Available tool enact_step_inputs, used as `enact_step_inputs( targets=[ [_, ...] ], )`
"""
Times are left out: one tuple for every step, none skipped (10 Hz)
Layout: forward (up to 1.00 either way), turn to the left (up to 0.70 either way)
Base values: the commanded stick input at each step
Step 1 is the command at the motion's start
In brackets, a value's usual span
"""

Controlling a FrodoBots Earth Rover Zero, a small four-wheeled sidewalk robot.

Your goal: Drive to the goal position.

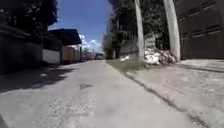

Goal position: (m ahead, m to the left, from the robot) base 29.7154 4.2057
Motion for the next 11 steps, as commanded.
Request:
enact_step_inputs(
  targets=[
    [0.85, 0.09],
    [0.85, 0.04],
    [0.85, 0.08],
    [0.85, 0.06],
    [0.85, 0.04],
    [0.85, 0.04],
    [0.85, 0.0],
    [0.85, 0.0],
    [0.85, 0.01],
    [0.85, 0.03],
    [0.85, 0.0]
  ],
)
